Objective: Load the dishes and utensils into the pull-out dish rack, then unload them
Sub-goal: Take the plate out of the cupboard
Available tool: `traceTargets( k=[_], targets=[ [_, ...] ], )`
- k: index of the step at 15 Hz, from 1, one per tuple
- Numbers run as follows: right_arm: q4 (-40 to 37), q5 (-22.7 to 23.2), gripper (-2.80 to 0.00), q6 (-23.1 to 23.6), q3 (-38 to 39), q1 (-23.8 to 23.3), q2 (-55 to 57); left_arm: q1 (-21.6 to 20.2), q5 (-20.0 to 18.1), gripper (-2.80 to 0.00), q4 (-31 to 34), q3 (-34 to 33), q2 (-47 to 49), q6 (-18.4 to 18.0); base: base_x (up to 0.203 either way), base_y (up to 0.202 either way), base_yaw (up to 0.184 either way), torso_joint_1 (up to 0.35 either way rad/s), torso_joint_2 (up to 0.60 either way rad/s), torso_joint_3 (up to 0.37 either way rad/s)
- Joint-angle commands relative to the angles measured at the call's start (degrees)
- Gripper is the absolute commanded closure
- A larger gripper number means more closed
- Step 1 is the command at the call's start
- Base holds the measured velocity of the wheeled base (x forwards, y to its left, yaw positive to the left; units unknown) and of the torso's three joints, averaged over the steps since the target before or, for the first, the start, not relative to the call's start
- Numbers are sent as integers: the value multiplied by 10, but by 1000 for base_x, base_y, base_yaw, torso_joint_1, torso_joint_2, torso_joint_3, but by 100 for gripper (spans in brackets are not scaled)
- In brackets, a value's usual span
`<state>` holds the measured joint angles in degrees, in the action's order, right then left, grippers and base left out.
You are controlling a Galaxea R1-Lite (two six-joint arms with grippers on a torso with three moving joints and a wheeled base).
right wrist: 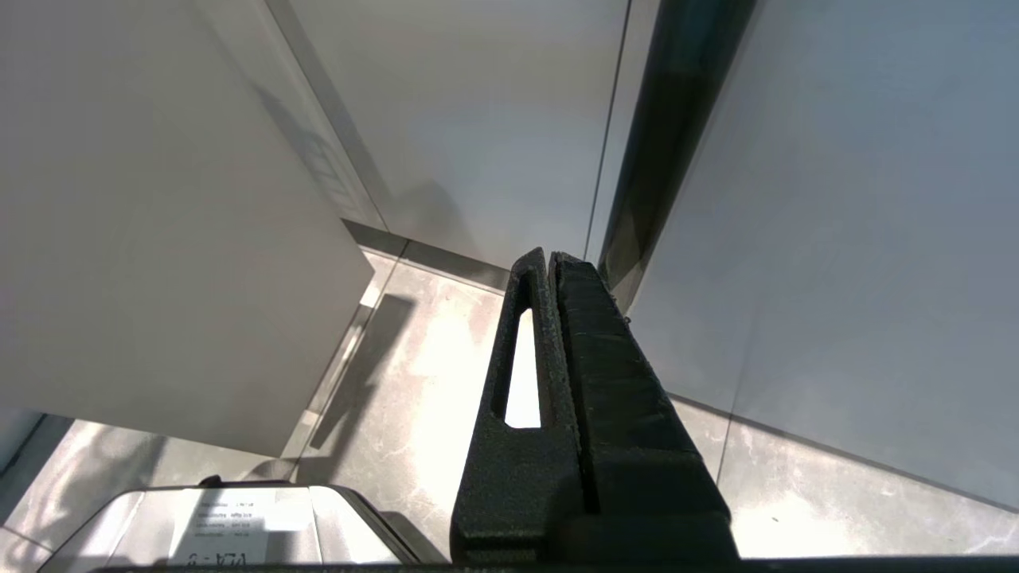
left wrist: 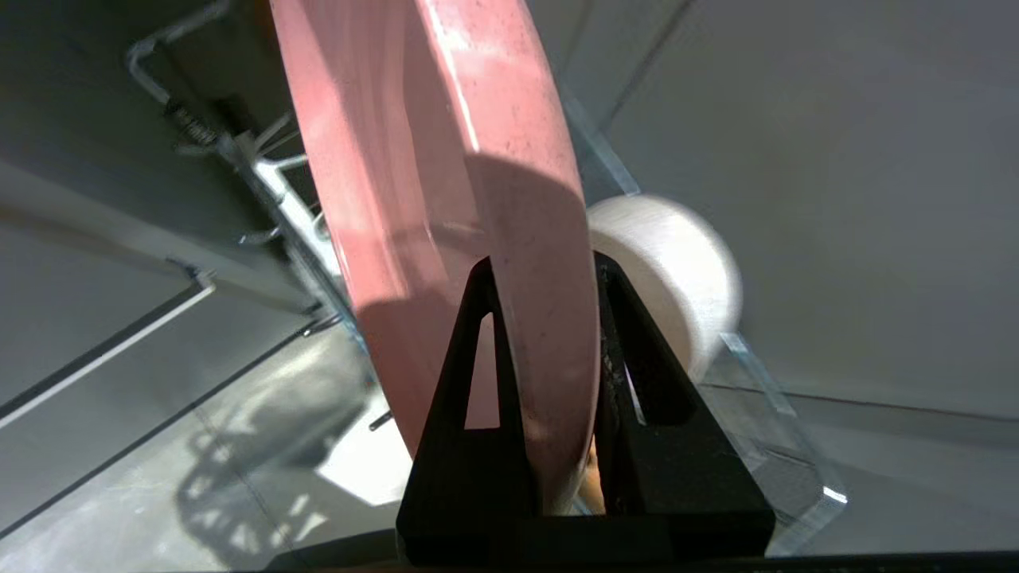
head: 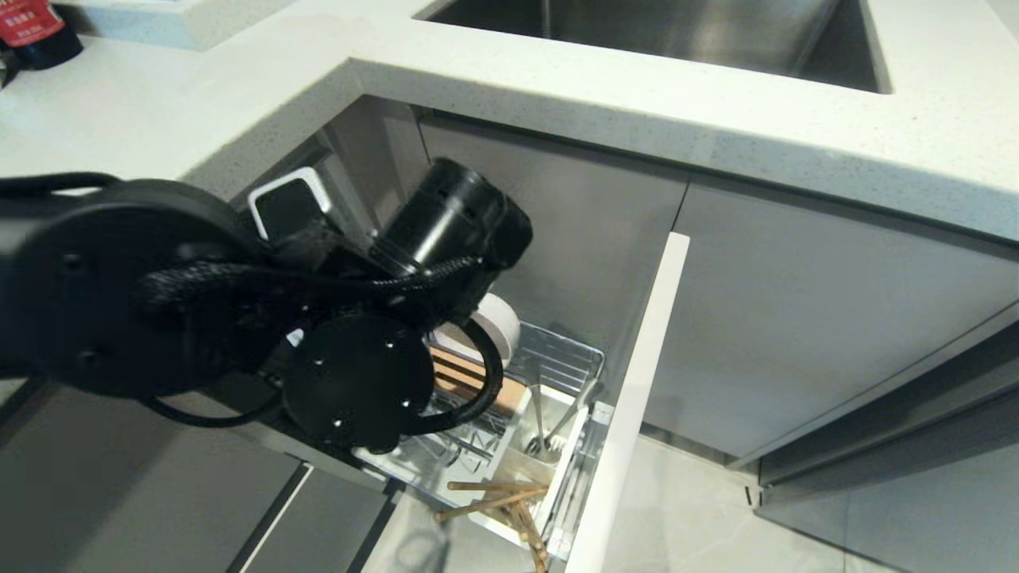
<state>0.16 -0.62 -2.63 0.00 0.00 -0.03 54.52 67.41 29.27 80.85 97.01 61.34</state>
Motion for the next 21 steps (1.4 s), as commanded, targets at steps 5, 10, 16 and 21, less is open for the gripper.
traceTargets(
  k=[5, 10, 16, 21],
  targets=[
    [0, 0, 0, 0, 0, 0, 0, 78, -62, 0, 1, 12, -139, -78, 0, 0, 0, 0, 0, 0],
    [0, 0, 0, 0, 0, 0, 0, 87, -221, 0, 1, 11, -237, -161, 0, 0, 0, 0, 0, 0],
    [0, 0, 0, 0, 0, 0, 0, 83, -348, 0, -34, -3, -351, -271, 0, 0, 0, 0, 0, 0],
    [0, 0, 0, 0, 0, 0, 0, 30, -372, 0, -47, -1, -369, -299, 0, 0, 0, 0, 0, 0]
  ],
)
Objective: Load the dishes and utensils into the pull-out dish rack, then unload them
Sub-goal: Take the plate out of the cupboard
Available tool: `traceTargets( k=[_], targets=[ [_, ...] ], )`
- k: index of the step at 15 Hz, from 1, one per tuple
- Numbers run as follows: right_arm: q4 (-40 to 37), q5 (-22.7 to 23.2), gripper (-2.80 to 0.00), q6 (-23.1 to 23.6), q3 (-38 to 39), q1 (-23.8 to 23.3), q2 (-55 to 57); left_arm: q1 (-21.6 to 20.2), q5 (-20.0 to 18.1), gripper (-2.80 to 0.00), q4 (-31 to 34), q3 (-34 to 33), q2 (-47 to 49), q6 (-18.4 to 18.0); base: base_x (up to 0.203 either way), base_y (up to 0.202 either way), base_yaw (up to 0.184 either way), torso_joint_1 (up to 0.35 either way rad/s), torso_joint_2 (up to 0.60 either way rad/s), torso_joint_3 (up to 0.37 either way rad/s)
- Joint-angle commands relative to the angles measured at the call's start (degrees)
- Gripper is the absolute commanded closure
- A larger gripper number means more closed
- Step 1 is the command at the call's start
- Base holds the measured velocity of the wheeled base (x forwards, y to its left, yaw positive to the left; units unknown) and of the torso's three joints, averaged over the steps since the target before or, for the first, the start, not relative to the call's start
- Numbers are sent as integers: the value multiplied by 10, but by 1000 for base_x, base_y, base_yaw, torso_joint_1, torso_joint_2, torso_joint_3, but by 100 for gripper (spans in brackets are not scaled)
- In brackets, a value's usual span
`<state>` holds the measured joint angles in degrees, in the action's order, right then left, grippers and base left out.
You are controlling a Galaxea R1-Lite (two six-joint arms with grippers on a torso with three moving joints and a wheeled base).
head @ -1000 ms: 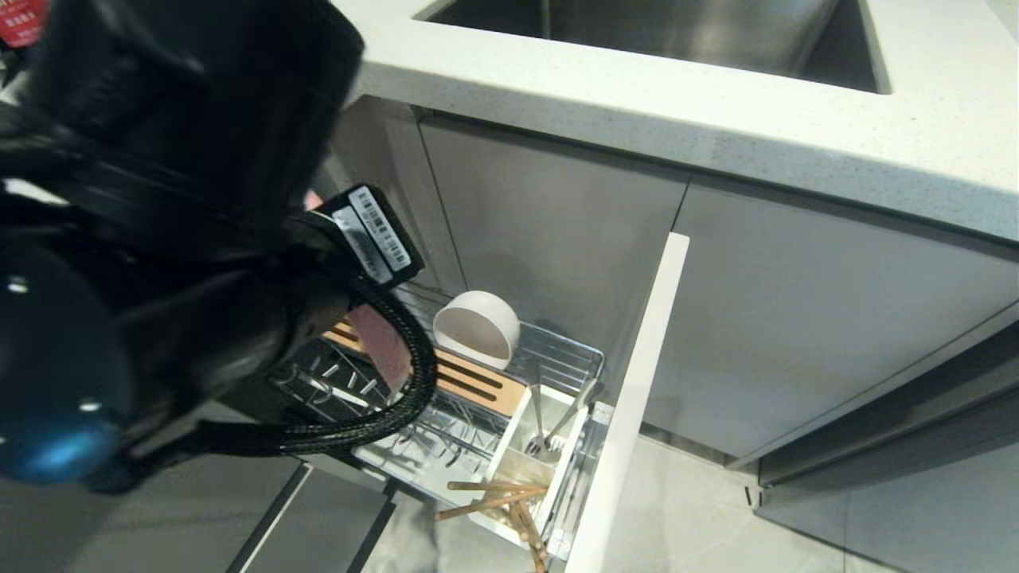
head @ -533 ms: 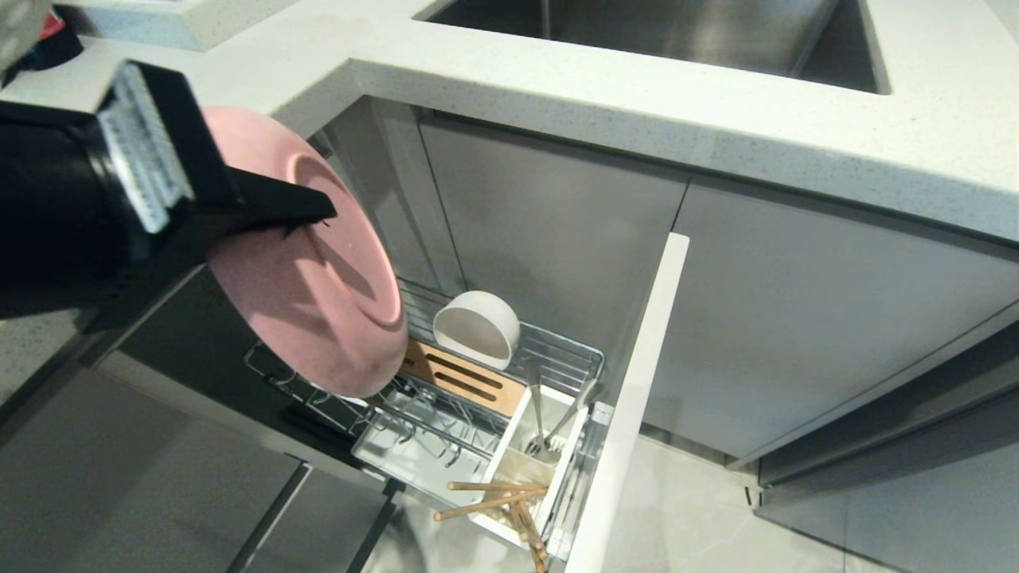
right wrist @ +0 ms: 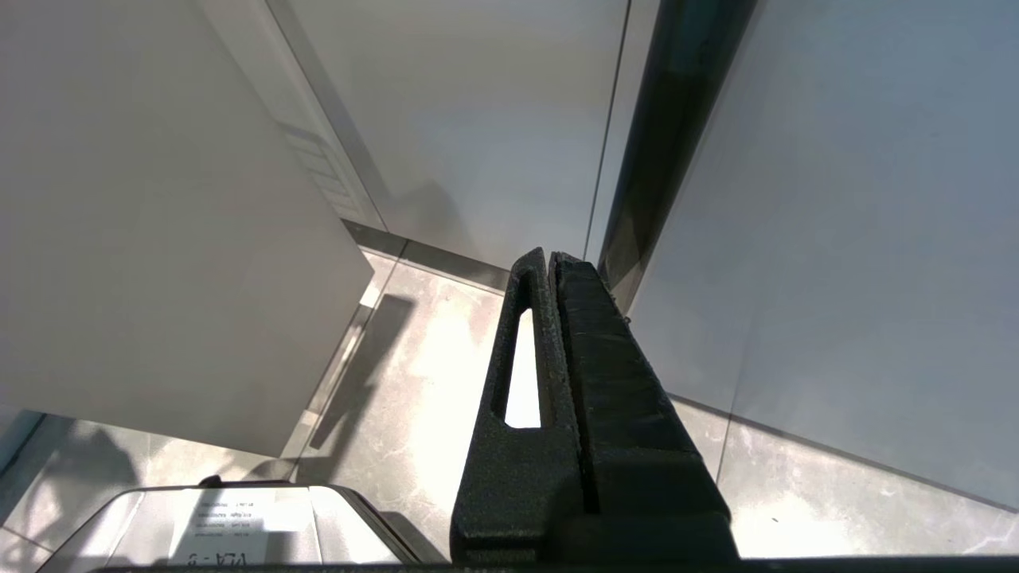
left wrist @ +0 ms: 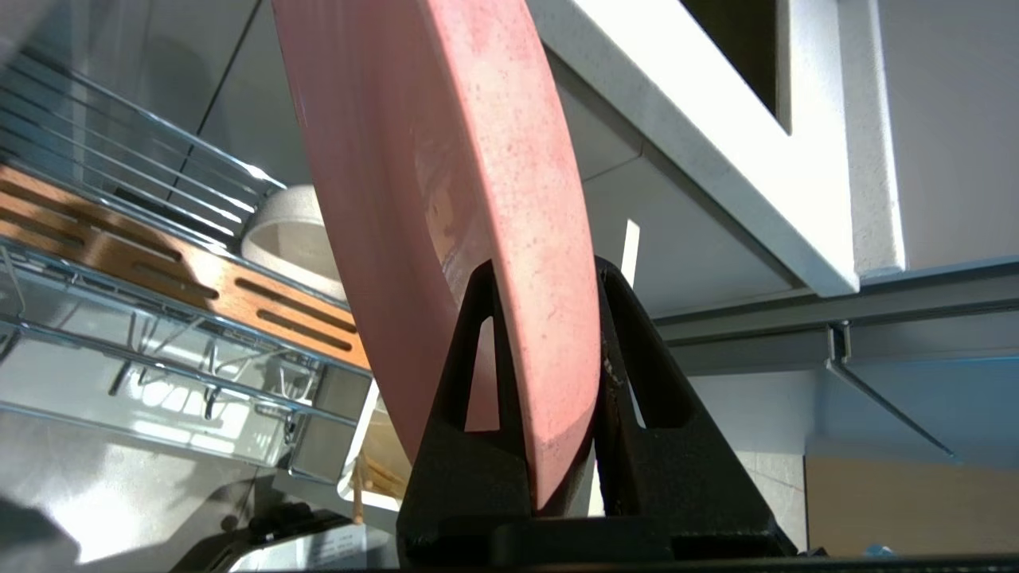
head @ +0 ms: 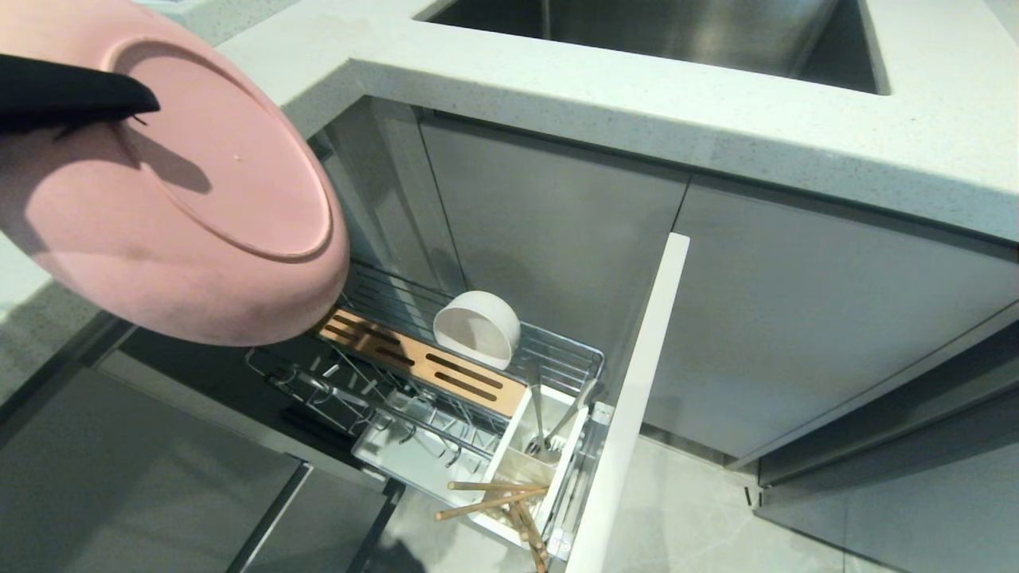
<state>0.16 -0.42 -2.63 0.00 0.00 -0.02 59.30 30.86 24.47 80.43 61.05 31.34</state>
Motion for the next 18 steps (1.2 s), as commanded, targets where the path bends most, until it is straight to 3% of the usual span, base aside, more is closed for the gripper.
traceTargets(
  k=[1, 7, 13, 16, 18],
  targets=[
    [0, -2, 0, 0, 0, 0, 0, -39, -32, 0, 0, 5, -17, -5, 0, 0, 0, 0, 0, 0],
    [0, -1, 0, 0, 0, 0, 0, -190, -189, 0, 0, 19, -78, -47, 0, 0, 0, 0, 0, 0],
    [0, -2, 0, 0, 0, 0, 0, -427, -311, 0, -19, 22, -137, -117, 0, 0, 0, 0, 0, 0],
    [0, -2, 0, 0, 0, 0, 0, -513, -334, 0, -18, 22, -160, -151, 0, 0, 0, 0, 0, 0],
    [0, -2, 0, 0, 0, 0, 0, -563, -299, 0, -16, 24, -162, -243, 0, 0, 0, 0, 0, 0]
  ],
)
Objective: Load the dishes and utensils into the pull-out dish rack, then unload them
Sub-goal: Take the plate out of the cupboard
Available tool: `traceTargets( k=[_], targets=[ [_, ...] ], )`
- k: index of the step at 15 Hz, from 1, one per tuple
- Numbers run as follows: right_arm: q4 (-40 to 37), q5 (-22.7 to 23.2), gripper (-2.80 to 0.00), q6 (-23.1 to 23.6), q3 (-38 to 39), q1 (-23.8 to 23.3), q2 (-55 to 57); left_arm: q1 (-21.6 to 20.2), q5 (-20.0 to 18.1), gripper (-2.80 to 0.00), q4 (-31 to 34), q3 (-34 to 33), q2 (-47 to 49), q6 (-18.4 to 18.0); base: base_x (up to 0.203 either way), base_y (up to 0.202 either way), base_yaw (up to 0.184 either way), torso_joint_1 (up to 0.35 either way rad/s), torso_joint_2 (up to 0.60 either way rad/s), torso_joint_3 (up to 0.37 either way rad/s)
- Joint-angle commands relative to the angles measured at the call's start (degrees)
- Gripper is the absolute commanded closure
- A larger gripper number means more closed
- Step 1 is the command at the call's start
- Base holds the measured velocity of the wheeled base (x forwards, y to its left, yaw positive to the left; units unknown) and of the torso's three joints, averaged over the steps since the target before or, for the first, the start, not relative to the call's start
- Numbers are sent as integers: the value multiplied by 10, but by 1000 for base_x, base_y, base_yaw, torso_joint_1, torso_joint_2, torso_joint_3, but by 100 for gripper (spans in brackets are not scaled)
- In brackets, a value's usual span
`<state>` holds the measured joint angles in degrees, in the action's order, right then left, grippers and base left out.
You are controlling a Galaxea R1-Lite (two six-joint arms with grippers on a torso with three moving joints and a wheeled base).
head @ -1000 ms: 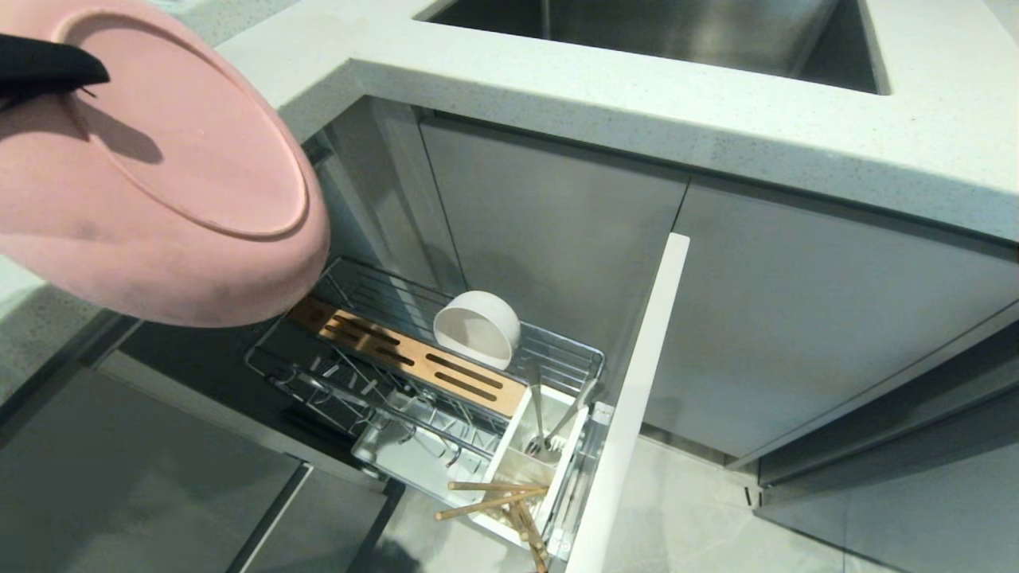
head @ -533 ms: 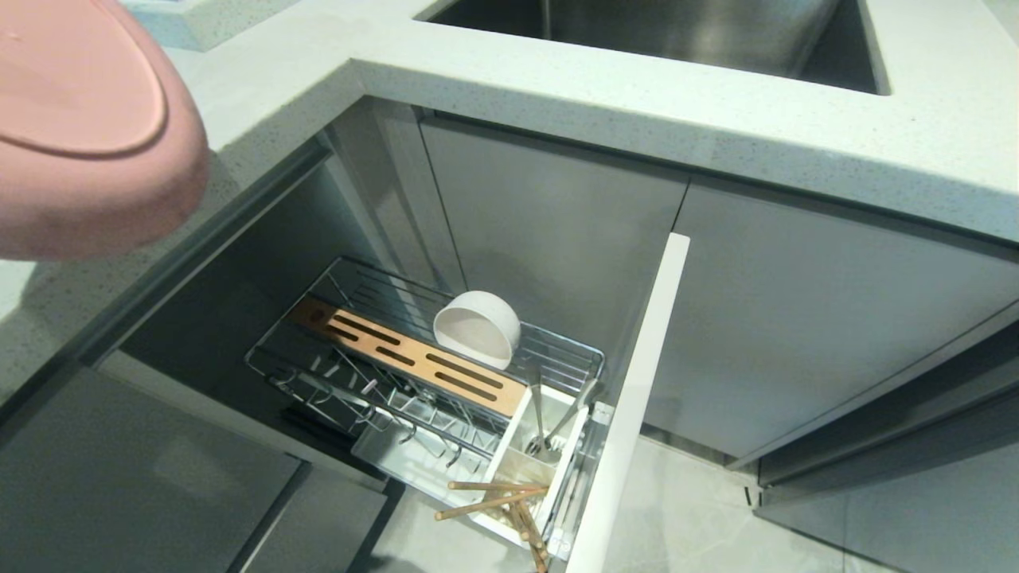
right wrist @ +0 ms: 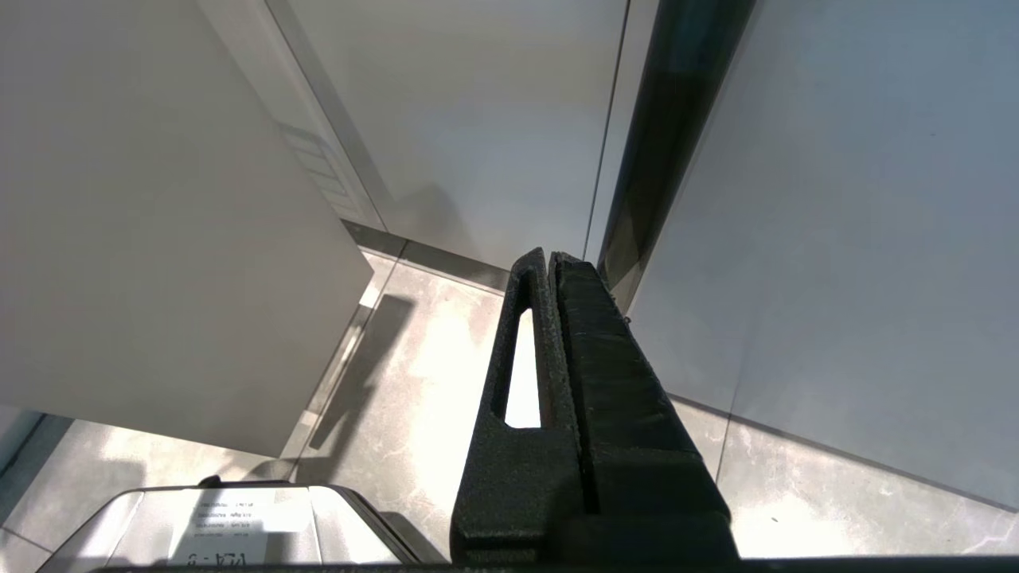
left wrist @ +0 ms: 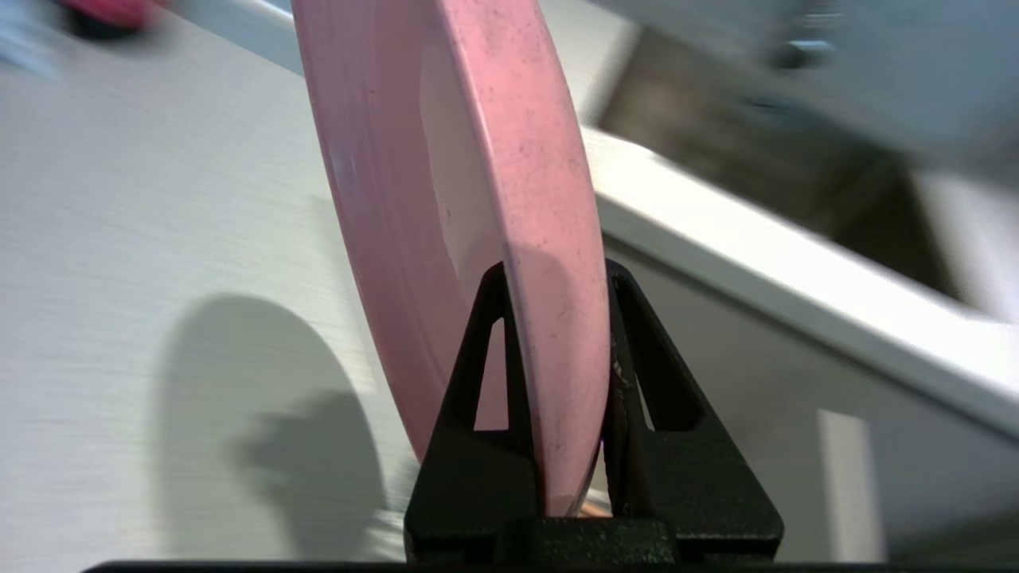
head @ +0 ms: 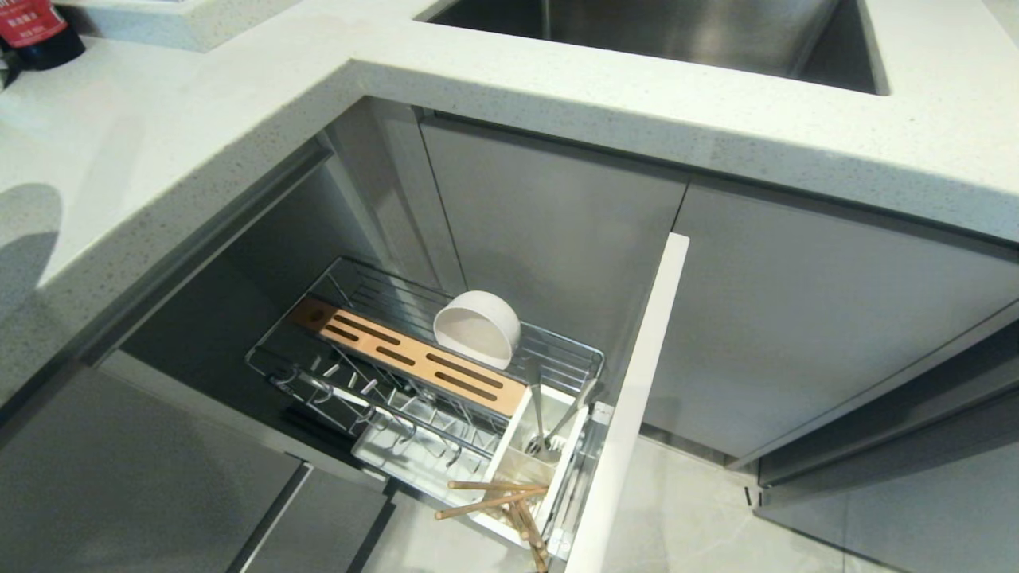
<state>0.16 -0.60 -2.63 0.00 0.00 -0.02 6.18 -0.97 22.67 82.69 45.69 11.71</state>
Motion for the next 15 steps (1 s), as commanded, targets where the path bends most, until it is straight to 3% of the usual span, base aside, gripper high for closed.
traceTargets(
  k=[1, 5, 11, 15],
  targets=[
    [0, 0, 0, 0, 0, 0, 0, -44, 71, 0, 1, 4, -7, -73, 0, 0, 0, 0, 0, 0],
    [0, 0, 0, 0, 0, 0, 0, -69, 198, 0, 11, 68, 35, -89, 0, 0, 0, 0, 0, 0],
    [0, 1, 0, 0, 0, 0, 0, -70, 362, 0, 18, 65, 89, -93, 0, 0, 0, 0, 0, 0],
    [0, 0, 0, 0, 0, 0, 0, -69, 422, 0, 43, 78, 120, -201, 0, 0, 0, 0, 0, 0]
  ],
)
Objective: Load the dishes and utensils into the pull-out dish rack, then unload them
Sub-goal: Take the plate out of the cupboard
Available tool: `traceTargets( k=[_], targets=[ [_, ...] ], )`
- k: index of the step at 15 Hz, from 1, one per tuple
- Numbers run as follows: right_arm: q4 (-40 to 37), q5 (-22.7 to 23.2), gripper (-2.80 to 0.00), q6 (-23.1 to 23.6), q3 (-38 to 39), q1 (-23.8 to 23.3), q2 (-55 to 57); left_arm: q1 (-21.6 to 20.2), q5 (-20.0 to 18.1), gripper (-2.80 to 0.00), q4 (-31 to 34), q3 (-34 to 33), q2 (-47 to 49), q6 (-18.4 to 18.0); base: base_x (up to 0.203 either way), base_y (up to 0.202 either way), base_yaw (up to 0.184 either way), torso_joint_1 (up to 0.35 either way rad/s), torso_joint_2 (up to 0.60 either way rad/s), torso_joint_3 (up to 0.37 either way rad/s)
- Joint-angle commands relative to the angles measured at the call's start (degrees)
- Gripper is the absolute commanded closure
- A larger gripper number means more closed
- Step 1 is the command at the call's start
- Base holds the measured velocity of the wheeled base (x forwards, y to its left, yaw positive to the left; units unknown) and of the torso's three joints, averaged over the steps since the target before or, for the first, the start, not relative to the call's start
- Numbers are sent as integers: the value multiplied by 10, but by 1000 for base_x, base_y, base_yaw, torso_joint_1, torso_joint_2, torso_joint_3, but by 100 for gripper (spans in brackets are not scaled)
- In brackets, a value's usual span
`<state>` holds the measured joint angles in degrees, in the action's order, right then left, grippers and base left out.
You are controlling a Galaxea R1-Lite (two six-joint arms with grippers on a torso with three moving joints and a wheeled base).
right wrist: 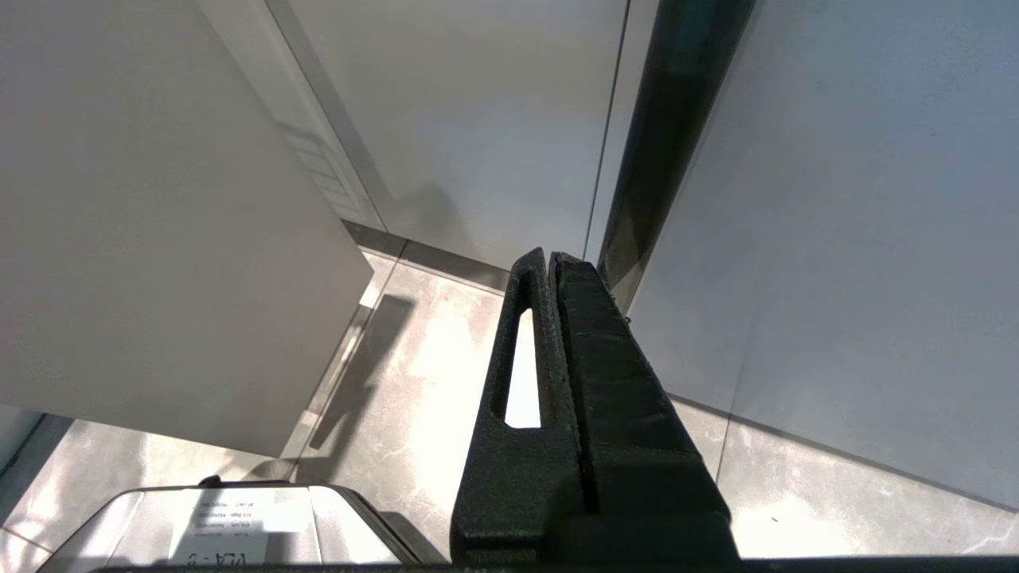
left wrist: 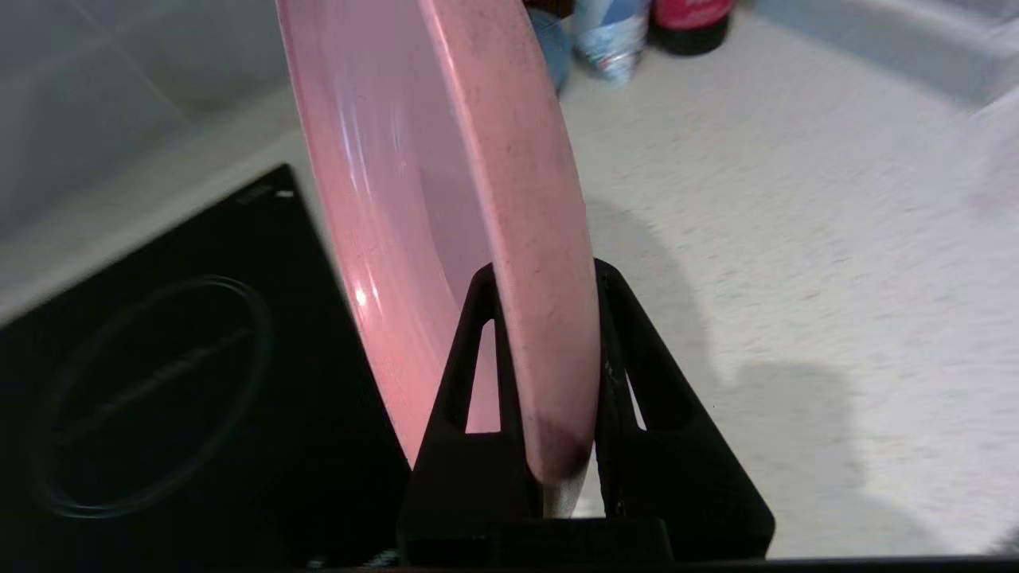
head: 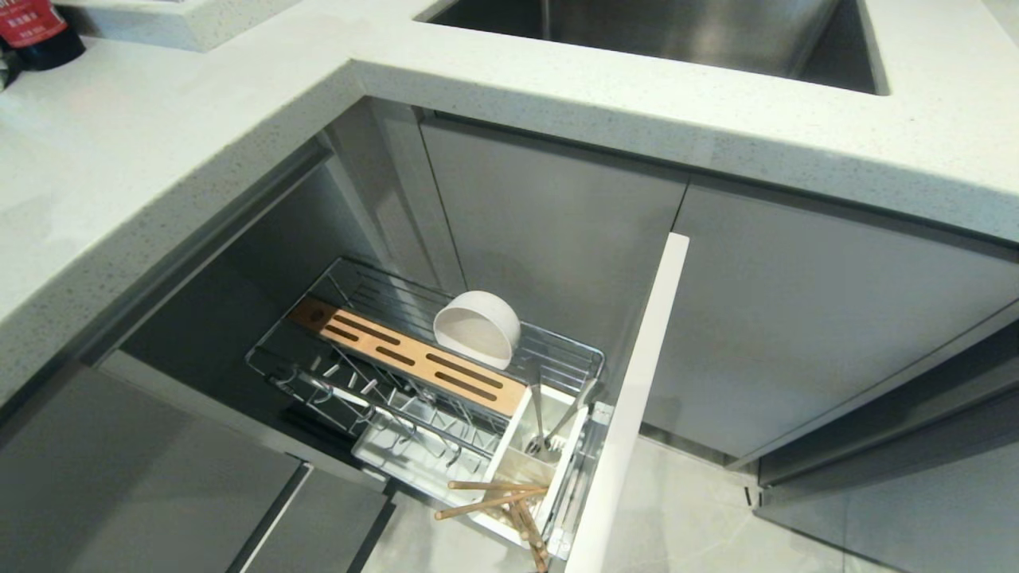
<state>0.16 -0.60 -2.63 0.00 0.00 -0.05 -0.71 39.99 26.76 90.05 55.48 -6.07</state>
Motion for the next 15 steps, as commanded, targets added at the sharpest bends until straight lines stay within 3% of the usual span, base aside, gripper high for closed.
traceTargets(
  k=[1, 4, 9, 15],
  targets=[
    [0, 0, 0, 0, 0, 0, 0, 0, 17, 0, 3, 13, 29, -37, 0, 0, 0, 0, 0, 0],
    [0, 0, 0, 0, 0, 0, 0, 0, 20, 0, 31, 46, 64, -67, 0, 0, 0, 0, 0, 0],
    [0, 0, 0, 0, 0, 0, 0, 1, 24, 0, 203, 129, 122, -72, 0, 0, 0, 0, 0, 0],
    [0, 0, 0, 0, 0, 0, 0, 32, 69, 0, 367, 195, 195, -75, 0, 0, 0, 0, 0, 0]
  ],
)
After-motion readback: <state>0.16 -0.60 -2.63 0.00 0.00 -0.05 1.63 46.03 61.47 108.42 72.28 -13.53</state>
